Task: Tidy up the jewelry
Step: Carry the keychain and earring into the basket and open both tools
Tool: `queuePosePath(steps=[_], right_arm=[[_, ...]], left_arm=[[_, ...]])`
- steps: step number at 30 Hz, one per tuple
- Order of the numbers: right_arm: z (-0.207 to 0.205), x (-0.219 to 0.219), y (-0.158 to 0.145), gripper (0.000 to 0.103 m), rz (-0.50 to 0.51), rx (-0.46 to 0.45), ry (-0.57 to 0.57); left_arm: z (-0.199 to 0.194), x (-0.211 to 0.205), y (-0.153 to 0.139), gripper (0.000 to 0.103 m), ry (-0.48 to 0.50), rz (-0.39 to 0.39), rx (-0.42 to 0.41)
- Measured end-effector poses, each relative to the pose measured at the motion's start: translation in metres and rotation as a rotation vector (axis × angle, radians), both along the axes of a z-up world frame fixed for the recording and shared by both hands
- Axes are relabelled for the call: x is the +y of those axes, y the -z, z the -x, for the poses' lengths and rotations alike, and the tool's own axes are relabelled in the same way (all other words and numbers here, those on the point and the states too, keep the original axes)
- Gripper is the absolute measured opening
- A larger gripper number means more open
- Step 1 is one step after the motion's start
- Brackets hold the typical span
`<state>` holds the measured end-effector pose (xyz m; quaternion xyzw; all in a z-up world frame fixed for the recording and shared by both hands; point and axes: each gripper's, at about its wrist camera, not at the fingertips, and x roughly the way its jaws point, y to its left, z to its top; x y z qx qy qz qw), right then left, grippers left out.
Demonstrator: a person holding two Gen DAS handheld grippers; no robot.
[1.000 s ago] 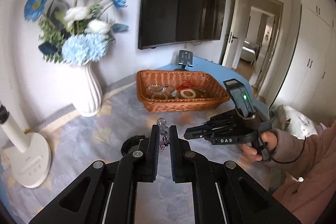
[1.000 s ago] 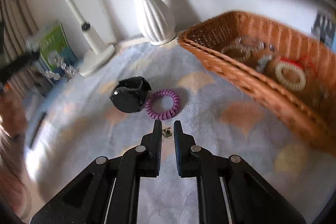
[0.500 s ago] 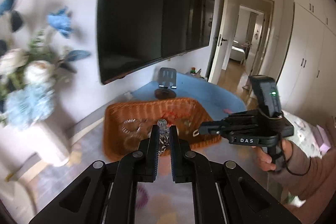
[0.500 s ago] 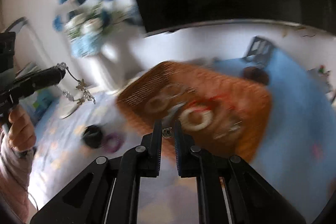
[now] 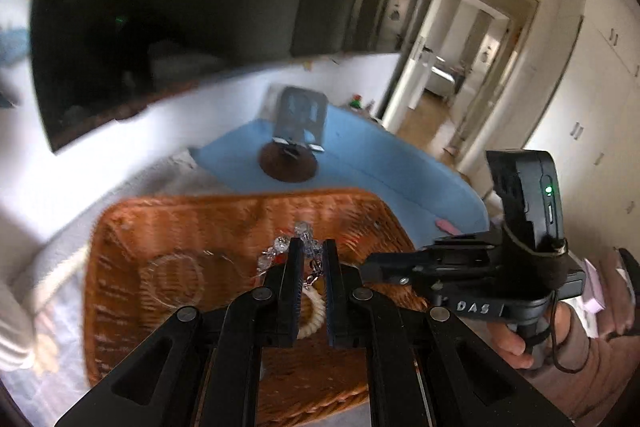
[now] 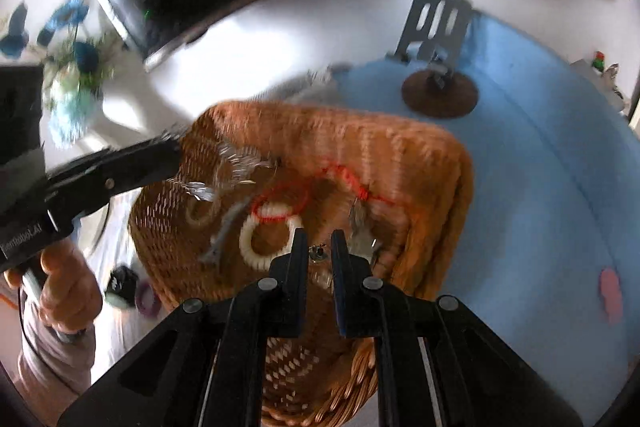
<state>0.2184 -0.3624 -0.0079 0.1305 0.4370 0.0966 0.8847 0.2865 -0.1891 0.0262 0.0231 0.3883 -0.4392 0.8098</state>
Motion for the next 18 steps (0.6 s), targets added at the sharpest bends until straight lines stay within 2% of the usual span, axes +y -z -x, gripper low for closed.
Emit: queuePosePath(steps=[6, 12, 13, 15, 16, 17, 18], right_arm=[[0.010, 0.010, 0.005, 0.013, 0.018, 0.019, -0.035], [0.015, 0.018, 0.001, 0.014, 0.024, 0.041, -0.024], [0.017, 0.017, 0.000, 0.015, 0.017, 0.045, -0.021], [0.021, 0.013, -0.003, 0.016, -0.020, 0.050, -0.012], [0.023, 0.011, -0.006, 0.019, -0.029, 0.045, -0.006], [0.025, 0.010, -0.009, 0.023, -0.032, 0.037, 0.003], [0.030, 0.009, -0.014, 0.026, -0.030, 0.021, 0.013]], left_arm=[[0.033, 0.010, 0.001, 0.009, 0.093, 0.009, -0.047], [0.030, 0.012, 0.027, 0.009, 0.063, -0.072, 0.033], [0.029, 0.013, 0.029, 0.011, 0.060, -0.078, 0.046], [0.029, 0.017, 0.029, 0.023, 0.072, -0.080, 0.097], [0.032, 0.023, 0.027, 0.035, 0.069, -0.076, 0.105], [0.036, 0.028, 0.024, 0.044, 0.060, -0.074, 0.099], [0.041, 0.035, 0.018, 0.046, 0.047, -0.073, 0.077]])
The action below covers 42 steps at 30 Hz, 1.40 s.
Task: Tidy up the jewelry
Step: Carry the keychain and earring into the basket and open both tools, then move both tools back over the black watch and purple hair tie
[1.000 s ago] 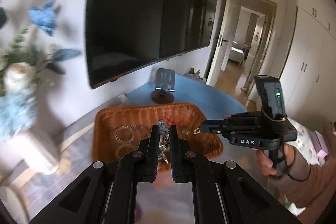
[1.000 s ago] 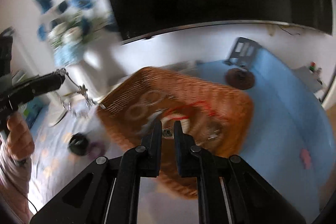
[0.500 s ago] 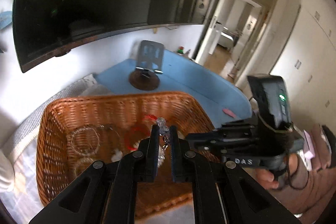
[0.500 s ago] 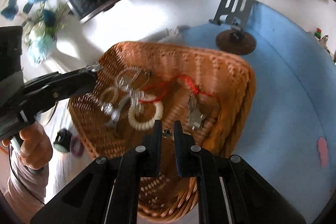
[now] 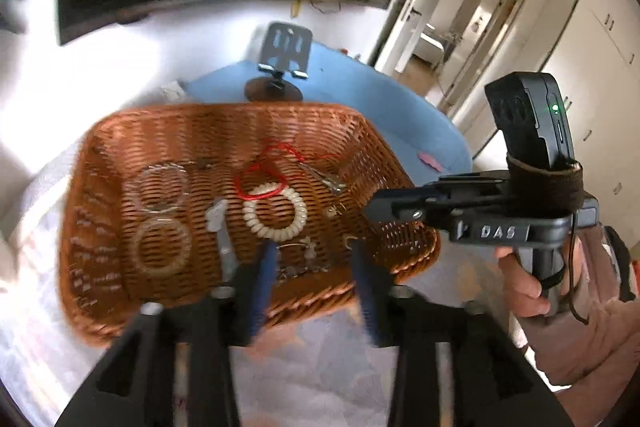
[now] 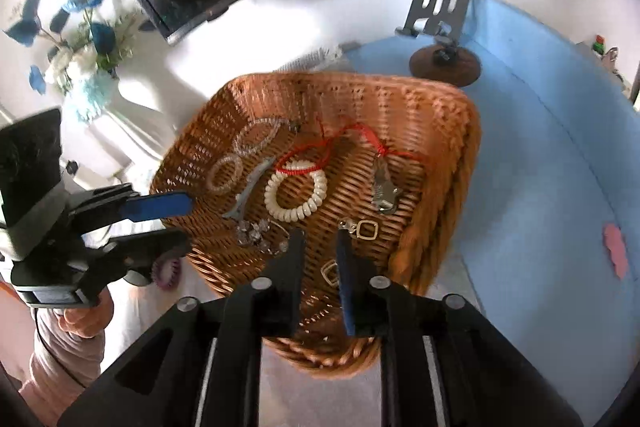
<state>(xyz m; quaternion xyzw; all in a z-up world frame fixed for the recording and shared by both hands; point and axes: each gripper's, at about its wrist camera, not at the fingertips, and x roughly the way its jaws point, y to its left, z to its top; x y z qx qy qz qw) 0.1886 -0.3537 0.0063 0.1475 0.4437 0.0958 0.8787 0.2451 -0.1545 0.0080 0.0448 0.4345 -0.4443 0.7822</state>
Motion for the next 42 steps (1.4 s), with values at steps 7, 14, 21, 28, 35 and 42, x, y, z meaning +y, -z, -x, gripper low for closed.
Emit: queuePosePath(steps=[7, 14, 21, 28, 35, 42], right_arm=[[0.026, 0.019, -0.032, 0.038, -0.020, -0.087, -0.027], [0.078, 0.085, -0.039, 0.054, -0.028, -0.193, -0.184], [0.103, 0.146, 0.002, 0.054, 0.035, -0.160, -0.281], [0.099, 0.169, 0.035, 0.054, 0.125, -0.148, -0.277], [0.098, 0.172, 0.048, 0.054, 0.168, -0.124, -0.266], [0.080, 0.190, 0.031, 0.054, 0.256, -0.078, -0.296]], left_arm=[[0.044, 0.056, -0.046, 0.049, -0.071, 0.029, -0.109], [0.095, 0.125, -0.060, 0.056, -0.206, 0.056, -0.161], [0.149, 0.195, -0.011, 0.056, -0.361, 0.038, -0.094], [0.168, 0.219, 0.029, 0.056, -0.439, -0.052, -0.047], [0.171, 0.224, 0.057, 0.056, -0.417, -0.091, 0.005], [0.162, 0.205, 0.038, 0.056, -0.361, -0.265, -0.152]])
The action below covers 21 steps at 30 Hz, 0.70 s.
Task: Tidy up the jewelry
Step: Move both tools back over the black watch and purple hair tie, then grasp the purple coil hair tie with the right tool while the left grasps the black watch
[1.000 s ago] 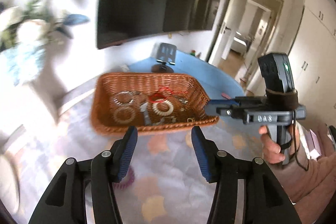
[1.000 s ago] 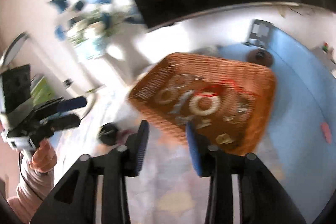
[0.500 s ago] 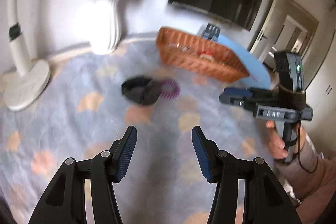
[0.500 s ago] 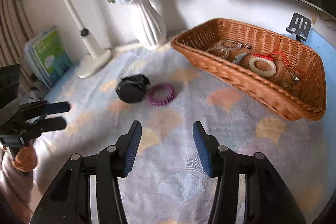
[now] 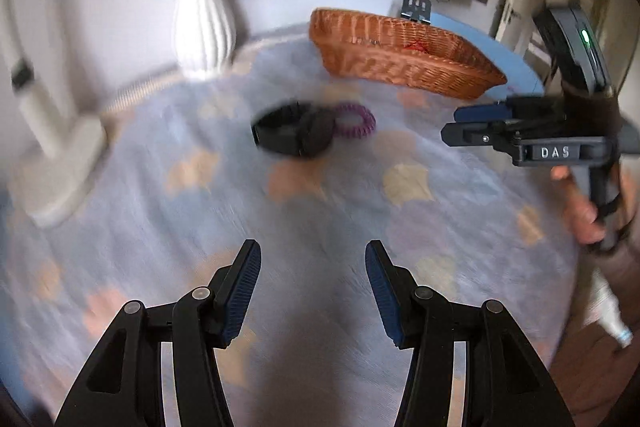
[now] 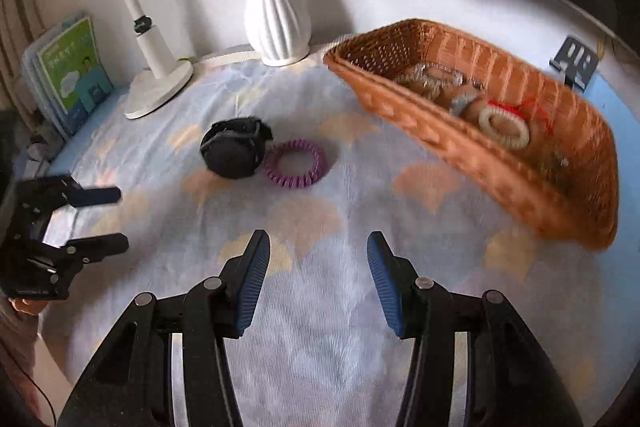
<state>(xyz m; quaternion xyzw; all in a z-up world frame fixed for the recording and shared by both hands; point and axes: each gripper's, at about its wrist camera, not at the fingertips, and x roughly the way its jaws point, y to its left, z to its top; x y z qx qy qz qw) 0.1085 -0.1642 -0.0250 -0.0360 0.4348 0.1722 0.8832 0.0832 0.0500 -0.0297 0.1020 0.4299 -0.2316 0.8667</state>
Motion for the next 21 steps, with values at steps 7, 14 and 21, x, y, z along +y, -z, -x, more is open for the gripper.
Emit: queuePosePath(steps=[7, 14, 21], right_arm=[[-0.040, 0.012, 0.004, 0.050, 0.029, 0.021, -0.001], [-0.074, 0.024, 0.013, 0.039, 0.036, 0.044, -0.025], [-0.092, 0.043, 0.035, 0.023, 0.097, 0.070, -0.055]], left_arm=[[-0.050, -0.025, -0.015, 0.056, 0.104, -0.116, -0.061], [-0.097, -0.039, -0.004, 0.053, 0.226, -0.078, -0.001], [-0.111, -0.052, 0.018, 0.026, 0.243, -0.082, 0.093]])
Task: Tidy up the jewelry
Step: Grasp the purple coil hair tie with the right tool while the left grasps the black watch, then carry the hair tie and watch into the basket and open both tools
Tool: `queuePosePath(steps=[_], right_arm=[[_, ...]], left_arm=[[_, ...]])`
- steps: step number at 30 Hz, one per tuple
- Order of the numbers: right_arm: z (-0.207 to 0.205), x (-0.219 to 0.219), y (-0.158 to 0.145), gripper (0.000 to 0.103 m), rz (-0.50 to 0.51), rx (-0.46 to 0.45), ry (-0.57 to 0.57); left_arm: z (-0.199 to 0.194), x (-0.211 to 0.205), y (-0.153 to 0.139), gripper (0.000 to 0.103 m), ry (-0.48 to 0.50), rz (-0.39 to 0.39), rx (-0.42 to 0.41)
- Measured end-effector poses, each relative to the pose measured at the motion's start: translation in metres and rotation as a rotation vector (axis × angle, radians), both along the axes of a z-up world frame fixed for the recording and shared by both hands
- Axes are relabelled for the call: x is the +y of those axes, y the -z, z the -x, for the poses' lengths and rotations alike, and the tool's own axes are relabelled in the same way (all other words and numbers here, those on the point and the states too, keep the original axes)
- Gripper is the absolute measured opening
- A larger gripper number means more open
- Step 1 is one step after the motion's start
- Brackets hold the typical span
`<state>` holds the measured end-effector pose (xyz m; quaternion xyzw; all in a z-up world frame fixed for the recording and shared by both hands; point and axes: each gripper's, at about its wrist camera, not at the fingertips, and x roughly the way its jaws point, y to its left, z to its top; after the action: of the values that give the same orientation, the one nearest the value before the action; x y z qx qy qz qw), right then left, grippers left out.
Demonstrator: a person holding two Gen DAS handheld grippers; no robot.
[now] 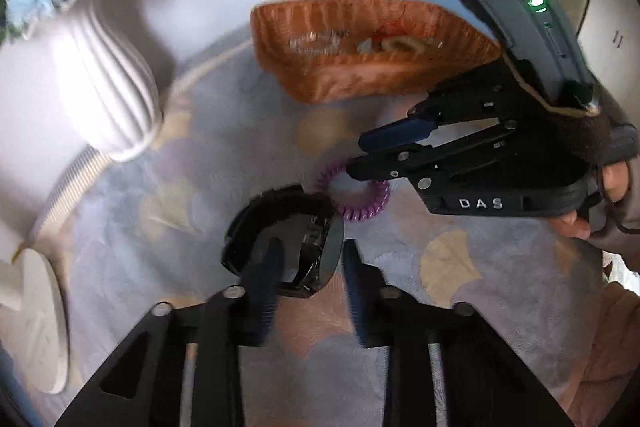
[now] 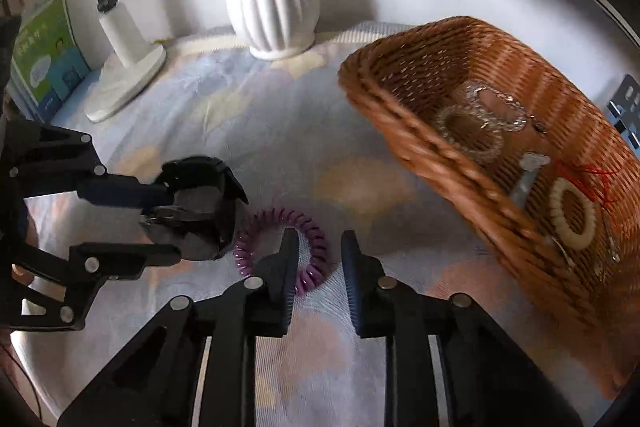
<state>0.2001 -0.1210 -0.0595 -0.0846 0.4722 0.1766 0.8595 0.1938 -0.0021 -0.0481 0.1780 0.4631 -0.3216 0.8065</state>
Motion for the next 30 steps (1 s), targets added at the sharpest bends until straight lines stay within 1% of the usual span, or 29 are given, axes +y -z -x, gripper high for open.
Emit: queuePosePath(steps=[1, 2, 4, 5, 7, 9, 11, 13, 15, 17, 19, 20, 22, 23, 24, 25, 27, 28, 29, 30], right_arm=[[0.001, 0.002, 0.001, 0.021, 0.012, -0.012, 0.001], [0.003, 0.004, 0.001, 0.017, 0.026, -0.028, -0.002], [0.006, 0.006, 0.001, 0.014, 0.042, -0.036, 0.002], [0.006, 0.005, 0.001, 0.014, 0.041, -0.033, 0.009], [0.007, -0.003, 0.000, 0.014, 0.027, -0.016, 0.044], [0.010, -0.014, -0.003, 0.014, -0.003, 0.007, 0.083], [0.015, -0.024, -0.006, 0.014, -0.002, 0.018, 0.129], [0.021, -0.037, -0.007, 0.014, 0.001, 0.024, 0.180], [0.025, -0.051, -0.005, 0.014, -0.024, 0.041, 0.212], [0.029, -0.060, -0.006, 0.014, -0.044, 0.039, 0.217], [0.032, -0.064, -0.006, 0.014, -0.053, 0.037, 0.209], [0.033, -0.065, -0.007, 0.015, -0.055, 0.036, 0.205], [0.033, -0.065, -0.008, 0.018, -0.063, 0.034, 0.199], [0.034, -0.065, -0.008, 0.020, -0.068, 0.034, 0.195], [0.034, -0.064, -0.009, 0.021, -0.069, 0.030, 0.187], [0.033, -0.063, -0.009, 0.021, -0.067, 0.026, 0.183], [0.031, -0.059, -0.007, 0.021, -0.057, 0.017, 0.177], [0.031, -0.058, -0.007, 0.021, -0.051, 0.012, 0.173], [0.030, -0.057, -0.007, 0.021, -0.047, 0.009, 0.170], [0.030, -0.055, -0.006, 0.021, -0.042, 0.003, 0.166]], left_arm=[[-0.001, -0.002, 0.002, 0.025, -0.007, -0.005, 0.007], [-0.001, -0.004, 0.004, 0.021, -0.014, -0.006, 0.013], [-0.003, -0.008, 0.008, 0.016, -0.046, -0.010, 0.041], [-0.003, -0.009, 0.009, 0.016, -0.065, -0.012, 0.048], [-0.006, -0.011, 0.009, 0.016, -0.142, -0.004, 0.074], [-0.011, -0.009, 0.010, 0.015, -0.247, 0.024, 0.127], [-0.016, -0.004, 0.011, 0.014, -0.337, 0.068, 0.186], [-0.016, 0.002, 0.009, 0.014, -0.374, 0.119, 0.205], [-0.015, 0.007, 0.007, 0.016, -0.353, 0.153, 0.201], [-0.014, 0.011, 0.004, 0.025, -0.329, 0.160, 0.198], [-0.010, 0.014, 0.000, 0.031, -0.322, 0.140, 0.157], [-0.008, 0.014, -0.003, 0.035, -0.299, 0.130, 0.138], [-0.003, 0.010, -0.005, 0.039, -0.221, 0.112, 0.135], [-0.001, 0.009, -0.005, 0.039, -0.194, 0.095, 0.130], [0.003, 0.003, -0.004, 0.039, -0.162, 0.048, 0.107], [0.006, 0.000, -0.002, 0.039, -0.148, 0.014, 0.087], [0.008, -0.010, 0.005, 0.039, -0.113, -0.084, 0.037], [0.008, -0.012, 0.009, 0.038, -0.099, -0.115, 0.033], [0.008, -0.013, 0.012, 0.036, -0.090, -0.135, 0.040], [0.008, -0.014, 0.011, 0.030, -0.079, -0.121, 0.045]])
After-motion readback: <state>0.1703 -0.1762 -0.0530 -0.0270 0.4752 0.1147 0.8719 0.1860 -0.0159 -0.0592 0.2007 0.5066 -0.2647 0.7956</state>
